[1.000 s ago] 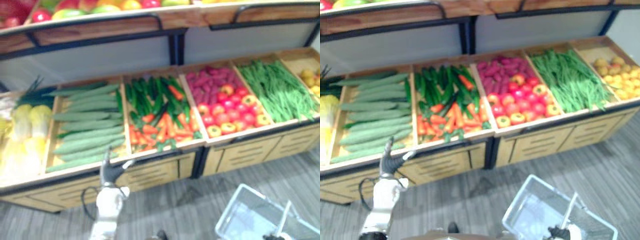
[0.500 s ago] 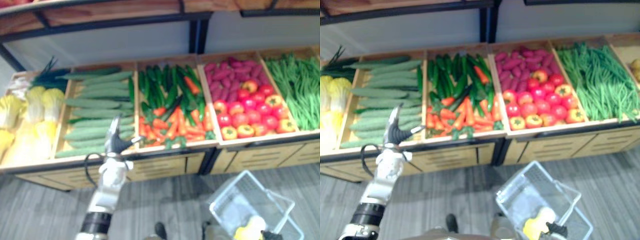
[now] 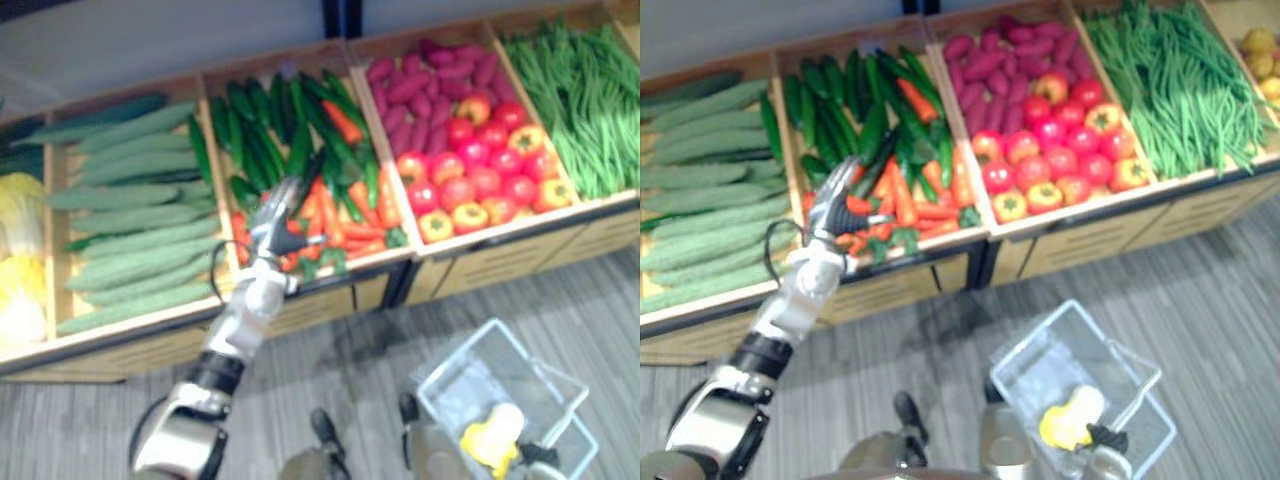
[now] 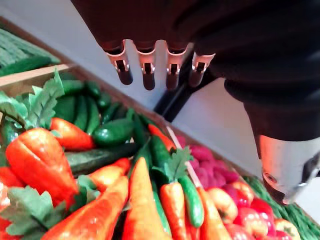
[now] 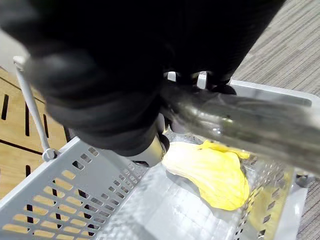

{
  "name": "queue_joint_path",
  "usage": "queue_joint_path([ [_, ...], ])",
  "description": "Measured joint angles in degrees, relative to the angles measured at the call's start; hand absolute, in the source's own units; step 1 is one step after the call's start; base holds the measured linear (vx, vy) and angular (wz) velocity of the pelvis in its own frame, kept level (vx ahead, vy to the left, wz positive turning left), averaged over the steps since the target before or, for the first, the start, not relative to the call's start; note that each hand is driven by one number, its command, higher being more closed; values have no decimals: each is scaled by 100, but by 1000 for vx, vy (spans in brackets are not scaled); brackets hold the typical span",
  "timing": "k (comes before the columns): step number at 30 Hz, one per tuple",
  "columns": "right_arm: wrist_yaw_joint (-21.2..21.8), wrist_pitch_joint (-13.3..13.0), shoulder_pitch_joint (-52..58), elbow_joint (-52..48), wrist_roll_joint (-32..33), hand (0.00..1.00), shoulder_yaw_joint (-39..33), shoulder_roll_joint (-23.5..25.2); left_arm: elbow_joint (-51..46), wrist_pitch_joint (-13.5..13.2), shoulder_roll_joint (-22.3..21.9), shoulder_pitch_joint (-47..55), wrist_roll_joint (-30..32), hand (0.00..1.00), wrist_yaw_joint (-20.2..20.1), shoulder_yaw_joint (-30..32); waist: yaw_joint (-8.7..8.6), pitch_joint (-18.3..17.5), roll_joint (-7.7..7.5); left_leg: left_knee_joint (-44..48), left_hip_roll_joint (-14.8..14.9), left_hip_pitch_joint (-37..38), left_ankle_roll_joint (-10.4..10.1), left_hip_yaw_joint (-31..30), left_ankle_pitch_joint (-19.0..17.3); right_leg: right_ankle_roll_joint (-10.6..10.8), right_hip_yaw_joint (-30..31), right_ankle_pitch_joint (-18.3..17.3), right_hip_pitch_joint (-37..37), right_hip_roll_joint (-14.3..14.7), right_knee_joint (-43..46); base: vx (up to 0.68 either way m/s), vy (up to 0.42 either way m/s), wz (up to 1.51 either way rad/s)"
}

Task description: Pick vegetable in the basket

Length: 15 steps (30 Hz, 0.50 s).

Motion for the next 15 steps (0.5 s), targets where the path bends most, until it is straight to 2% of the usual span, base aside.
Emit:
queue_joint_path([
  [10,-152,-12,0,-432,38,100,127,7,1037,415,-555,-816,-3,0,-9,20,11,264,89,3,-24,-213,2,248,9,10,118,29,-363,-10,133,24,-5,-7],
  [15,-180,-63,-8,-679,154,100,229,7,1587,535,-739,-1216,8,0,-8,84,33,533,133,92,-28,-353,-39,403,-21,13,212,27,-577,-23,268,19,-9,-8],
])
